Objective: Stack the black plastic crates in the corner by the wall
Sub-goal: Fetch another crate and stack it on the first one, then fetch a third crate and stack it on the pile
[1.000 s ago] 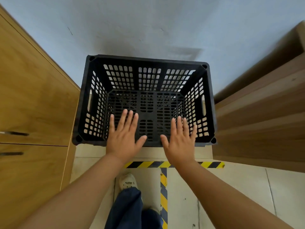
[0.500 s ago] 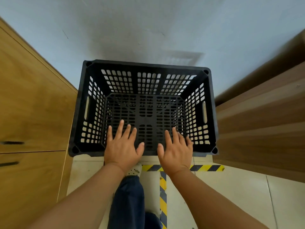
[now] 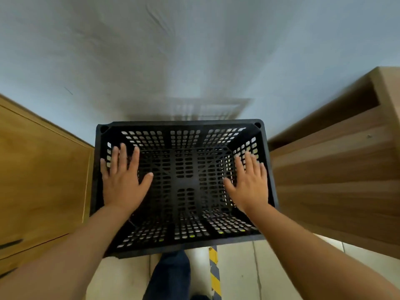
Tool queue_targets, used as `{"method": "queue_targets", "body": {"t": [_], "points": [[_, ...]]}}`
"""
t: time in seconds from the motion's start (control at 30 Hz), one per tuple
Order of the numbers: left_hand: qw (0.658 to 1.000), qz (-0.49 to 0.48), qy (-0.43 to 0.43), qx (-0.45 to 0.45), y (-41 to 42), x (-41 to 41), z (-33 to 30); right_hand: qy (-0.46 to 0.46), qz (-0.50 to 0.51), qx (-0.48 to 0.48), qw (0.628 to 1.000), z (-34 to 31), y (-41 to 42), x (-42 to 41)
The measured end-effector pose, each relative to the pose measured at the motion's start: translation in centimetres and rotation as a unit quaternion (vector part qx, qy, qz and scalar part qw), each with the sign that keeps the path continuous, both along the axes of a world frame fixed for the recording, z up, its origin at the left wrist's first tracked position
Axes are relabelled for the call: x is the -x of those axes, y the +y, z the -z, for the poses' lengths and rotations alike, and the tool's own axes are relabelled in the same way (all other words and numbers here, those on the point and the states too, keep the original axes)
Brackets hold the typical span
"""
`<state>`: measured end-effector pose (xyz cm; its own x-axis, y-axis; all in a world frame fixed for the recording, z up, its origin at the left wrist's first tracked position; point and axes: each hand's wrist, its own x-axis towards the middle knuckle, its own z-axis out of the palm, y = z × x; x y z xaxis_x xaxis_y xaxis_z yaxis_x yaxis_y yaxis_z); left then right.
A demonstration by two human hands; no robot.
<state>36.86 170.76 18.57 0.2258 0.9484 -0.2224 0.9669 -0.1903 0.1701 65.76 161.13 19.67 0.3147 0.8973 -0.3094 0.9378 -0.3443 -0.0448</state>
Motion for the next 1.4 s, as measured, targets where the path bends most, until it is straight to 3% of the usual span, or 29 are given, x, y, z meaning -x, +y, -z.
{"method": "queue_targets", "body": {"t": [0.13, 0.23, 0.43, 0.7, 0.8, 0.97, 1.13, 1.4], "points": [[0.989, 0.103, 0.096, -0.032, 9.0, 1.5, 0.6, -0.041, -0.012, 0.007, 0.999, 0.7, 5.8, -4.2], [0.974, 0.197, 0.109, -0.023, 12.0, -0.1, 1.6, -0.040, 0.000, 0.023, 0.999, 1.4, 8.8, -5.4], [0.969, 0.206, 0.125, -0.053, 12.5, -1.4, 3.3, -0.036, 0.050, 0.019, 0.998, 1.9, 10.3, -4.6], [0.943, 0.215, 0.222, 0.126, 13.0, -2.7, -0.6, 0.054, 0.080, 0.122, 0.988, -2.4, 11.7, -4.7], [0.932, 0.198, 0.231, 0.197, 12.7, -3.9, -3.7, 0.089, 0.117, 0.107, 0.983, -5.7, 9.5, -4.1], [0.942, 0.263, 0.160, 0.135, 10.2, -9.3, -9.0, 0.154, 0.220, 0.050, 0.962, -11.0, 3.1, -3.9], [0.913, 0.390, 0.080, 0.088, 3.0, -17.5, -13.7, 0.168, 0.291, 0.070, 0.939, -15.7, -4.1, -5.5], [0.858, 0.496, -0.074, 0.113, -10.8, -26.8, -21.2, 0.284, 0.467, 0.013, 0.838, -22.4, -17.7, -6.3]]}}
